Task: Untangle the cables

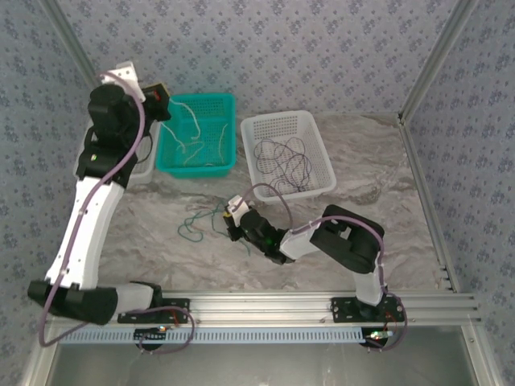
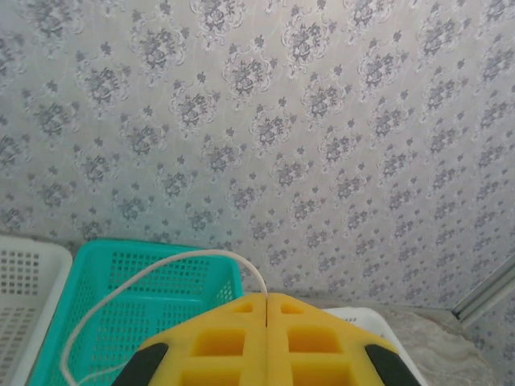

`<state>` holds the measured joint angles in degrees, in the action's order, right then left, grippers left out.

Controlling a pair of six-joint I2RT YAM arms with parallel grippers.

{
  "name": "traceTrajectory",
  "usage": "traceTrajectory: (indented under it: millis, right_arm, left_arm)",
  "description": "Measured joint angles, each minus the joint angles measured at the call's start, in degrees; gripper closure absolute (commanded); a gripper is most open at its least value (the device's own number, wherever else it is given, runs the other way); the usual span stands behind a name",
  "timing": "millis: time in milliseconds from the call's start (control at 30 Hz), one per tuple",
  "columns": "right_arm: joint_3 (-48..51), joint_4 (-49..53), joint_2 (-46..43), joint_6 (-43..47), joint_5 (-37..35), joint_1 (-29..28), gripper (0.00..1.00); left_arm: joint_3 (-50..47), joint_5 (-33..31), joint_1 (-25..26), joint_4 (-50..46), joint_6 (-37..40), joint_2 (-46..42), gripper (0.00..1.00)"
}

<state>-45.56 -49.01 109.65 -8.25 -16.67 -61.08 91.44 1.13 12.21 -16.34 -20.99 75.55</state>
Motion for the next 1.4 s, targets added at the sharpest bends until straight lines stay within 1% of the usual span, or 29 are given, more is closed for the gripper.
traceTrajectory:
  millis: [67,200,233,267,300,367,400,500,567,600,633,767,867,933,1000,1067,1167,1233,1300,1400]
  right_arm:
    - [0.6,1.2,-1.7,-0.2,0.0,-0.2,0.94]
    - [1.4,4.2,-5.6,-0.4,0.1,-0.8,0.93]
    - [1.6,4.8,-6.6,-0.4,0.1,-1.0,0.93]
    - [1.7,5.4,-7.7,-0.4,0.1,-1.3,0.93]
    - [1.9,6.3,-9.0,-0.4,0.1,-1.6,0.93]
    - [2.1,7.5,-11.2,-0.3,0.1,-2.3,0.93]
    - [2.3,8.0,-12.3,-0.3,0.1,-2.6,0.94]
    - [2.6,9.0,-14.6,-0.3,0.1,-3.0,0.95]
    - [3.2,9.3,-15.6,-0.1,-0.1,-3.1,0.96]
    - [3.5,9.6,-16.0,0.1,-0.2,-3.1,0.99]
    - [3.8,10.0,-16.3,0.2,-0.3,-3.1,1.0]
    - [5.3,11.5,-17.5,0.8,-0.5,-3.0,1.0]
    - [6.9,12.7,-19.5,1.8,-0.5,-2.8,1.0]
    - [7.9,13.8,-21.3,2.5,-0.3,-2.2,1.0]
    - [9.1,14.4,-23.4,3.3,0.4,-1.1,1.0]
    - [10.8,14.6,-25.5,4.0,1.5,0.1,1.0]
    - [14.1,15.8,-30.2,4.8,3.8,2.5,1.0]
    - [16.1,17.9,-34.3,5.1,5.7,4.1,1.0]
    - [17.2,20.8,-38.9,5.8,7.3,5.5,1.0]
    - [18.1,24.6,-45.9,6.9,9.0,7.1,1.0]
  left_arm:
    - [3.7,1.0,-0.4,0.8,0.3,5.4,1.0]
    - [13.6,1.8,-0.7,-0.2,0.5,20.0,1.0]
    - [15.3,1.8,-0.7,-0.7,0.4,22.8,0.98]
    - [17.0,1.9,-0.9,-1.4,0.5,26.2,0.87]
    - [18.3,1.9,-0.9,-2.3,0.7,28.9,0.72]
    - [19.6,2.1,-1.2,-3.8,0.4,33.4,0.46]
    - [19.6,2.3,-1.4,-4.7,0.3,35.0,0.38]
    - [17.7,2.8,-1.7,-6.5,-0.3,36.1,0.26]
    - [13.5,3.4,-1.9,-5.5,-1.0,33.5,0.24]
    - [10.7,4.0,-2.0,-4.8,-1.2,31.4,0.23]
    - [8.2,4.4,-2.0,-4.1,-1.4,29.4,0.23]
    - [-3.4,8.6,-1.9,-1.4,-1.3,16.8,0.21]
    - [-10.8,11.0,-0.7,0.0,1.0,6.1,0.19]
    - [-14.6,11.9,1.9,0.0,3.6,-0.3,0.18]
    - [-17.4,12.8,6.1,-0.6,7.3,-5.0,0.12]
    - [-19.9,13.0,11.4,-1.6,11.8,-7.8,0.09]
    - [-25.4,14.4,18.3,-3.1,18.8,-9.9,0.08]
    - [-30.6,16.3,19.8,-3.0,21.9,-11.1,0.07]
    - [-37.1,18.3,19.8,-2.2,24.7,-13.0,0.01]
    - [-42.8,20.0,20.1,-0.5,28.1,-14.7,0.01]
